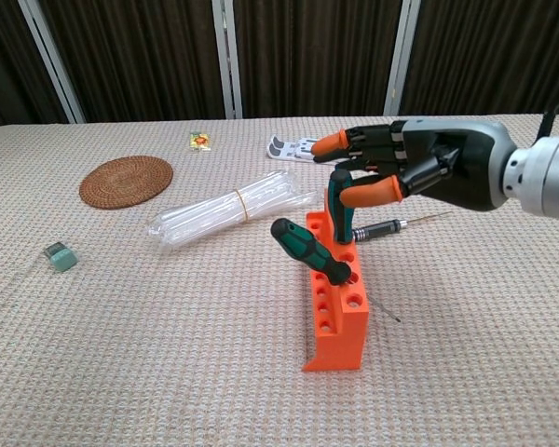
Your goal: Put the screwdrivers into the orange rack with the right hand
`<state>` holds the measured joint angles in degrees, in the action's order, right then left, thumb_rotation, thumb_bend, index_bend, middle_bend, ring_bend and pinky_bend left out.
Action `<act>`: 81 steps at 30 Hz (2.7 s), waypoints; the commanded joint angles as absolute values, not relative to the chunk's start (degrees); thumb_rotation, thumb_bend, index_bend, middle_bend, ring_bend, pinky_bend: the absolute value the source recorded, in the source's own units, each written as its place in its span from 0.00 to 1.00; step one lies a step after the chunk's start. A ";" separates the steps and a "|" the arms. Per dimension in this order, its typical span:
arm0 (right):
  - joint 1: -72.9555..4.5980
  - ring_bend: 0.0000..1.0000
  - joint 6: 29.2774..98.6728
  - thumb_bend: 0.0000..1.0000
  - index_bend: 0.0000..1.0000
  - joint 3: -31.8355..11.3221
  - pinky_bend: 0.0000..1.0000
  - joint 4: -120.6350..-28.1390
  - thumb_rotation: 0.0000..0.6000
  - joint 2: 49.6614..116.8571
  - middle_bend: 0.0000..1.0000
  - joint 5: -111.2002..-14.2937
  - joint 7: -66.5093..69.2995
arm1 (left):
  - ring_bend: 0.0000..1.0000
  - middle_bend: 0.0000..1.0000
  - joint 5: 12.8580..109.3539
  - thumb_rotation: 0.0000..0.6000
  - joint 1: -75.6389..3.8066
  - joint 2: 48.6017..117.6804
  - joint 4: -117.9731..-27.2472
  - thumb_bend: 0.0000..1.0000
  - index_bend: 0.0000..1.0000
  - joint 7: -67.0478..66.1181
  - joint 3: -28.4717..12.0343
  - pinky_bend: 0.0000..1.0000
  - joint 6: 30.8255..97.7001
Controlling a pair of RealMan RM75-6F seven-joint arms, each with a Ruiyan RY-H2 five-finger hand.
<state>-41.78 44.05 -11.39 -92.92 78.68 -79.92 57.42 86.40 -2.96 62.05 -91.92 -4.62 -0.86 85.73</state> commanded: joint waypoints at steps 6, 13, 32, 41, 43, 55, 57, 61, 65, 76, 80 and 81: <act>-44.83 0.00 40.85 0.17 0.35 -12.73 0.00 -87.93 1.00 73.26 0.10 -76.95 43.33 | 0.00 0.00 86.56 1.00 -3.07 62.52 -91.34 0.20 0.00 -4.31 -0.85 0.00 85.66; -48.40 0.00 37.93 0.17 0.39 -11.44 0.00 -82.22 1.00 74.91 0.10 -71.79 24.95 | 0.00 0.00 86.95 1.00 -3.26 62.46 -91.94 0.20 0.00 -5.08 -0.84 0.00 85.71; -54.80 0.00 37.95 0.19 0.39 -7.91 0.00 -71.66 1.00 84.89 0.10 -69.16 -5.92 | 0.00 0.00 85.71 1.00 -3.07 61.98 -92.91 0.20 0.00 -6.79 -0.68 0.00 85.04; -57.10 0.00 38.29 0.19 0.42 -6.37 0.00 -68.01 1.00 89.47 0.10 -67.65 -18.29 | 0.00 0.00 85.06 1.00 -3.10 62.62 -91.52 0.20 0.00 -5.76 -0.58 0.00 84.27; -57.61 0.00 37.86 0.19 0.42 -6.37 0.00 -66.89 1.00 90.65 0.10 -66.58 -20.17 | 0.00 0.00 84.83 1.00 -3.11 62.79 -91.10 0.20 0.00 -5.45 -0.56 0.00 84.02; -59.50 0.00 35.64 0.20 0.48 -6.28 0.00 -62.56 1.00 94.83 0.10 -60.98 -26.66 | 0.00 0.00 84.28 1.00 -3.06 63.19 -90.11 0.20 0.00 -4.70 -0.53 0.00 83.54; -59.58 0.00 35.50 0.20 0.49 -6.20 0.00 -62.15 1.00 95.15 0.10 -60.63 -26.97 | 0.00 0.00 84.22 1.00 -3.06 63.21 -90.11 0.20 0.00 -4.76 -0.55 0.00 83.53; -59.61 0.00 35.38 0.19 0.51 -6.01 0.00 -61.63 1.00 95.55 0.10 -60.16 -27.33 | 0.00 0.00 84.13 1.00 -3.13 63.17 -90.16 0.20 0.00 -4.85 -0.60 0.00 83.40; -59.59 0.00 35.26 0.20 0.52 -5.97 0.00 -60.97 1.00 96.02 0.11 -59.73 -27.31 | 0.00 0.00 84.15 1.00 -3.27 63.12 -90.32 0.20 0.00 -5.00 -0.61 0.00 83.19; -59.85 0.00 34.78 0.20 0.53 -6.16 0.00 -58.74 1.00 97.06 0.11 -58.79 -27.39 | 0.00 0.00 83.81 1.00 -3.16 62.76 -90.55 0.20 0.00 -5.17 -0.50 0.00 83.01; -59.78 0.00 34.66 0.21 0.55 -6.12 0.00 -58.14 1.00 97.29 0.12 -58.36 -27.48 | 0.00 0.00 83.82 1.00 -3.21 62.66 -90.61 0.20 0.00 -5.22 -0.48 0.00 82.89; -59.76 0.00 34.67 0.23 0.55 -6.12 0.00 -58.10 1.00 97.31 0.12 -58.32 -27.48 | 0.00 0.00 83.83 1.00 -3.22 62.66 -90.61 0.20 0.00 -5.25 -0.48 0.00 82.89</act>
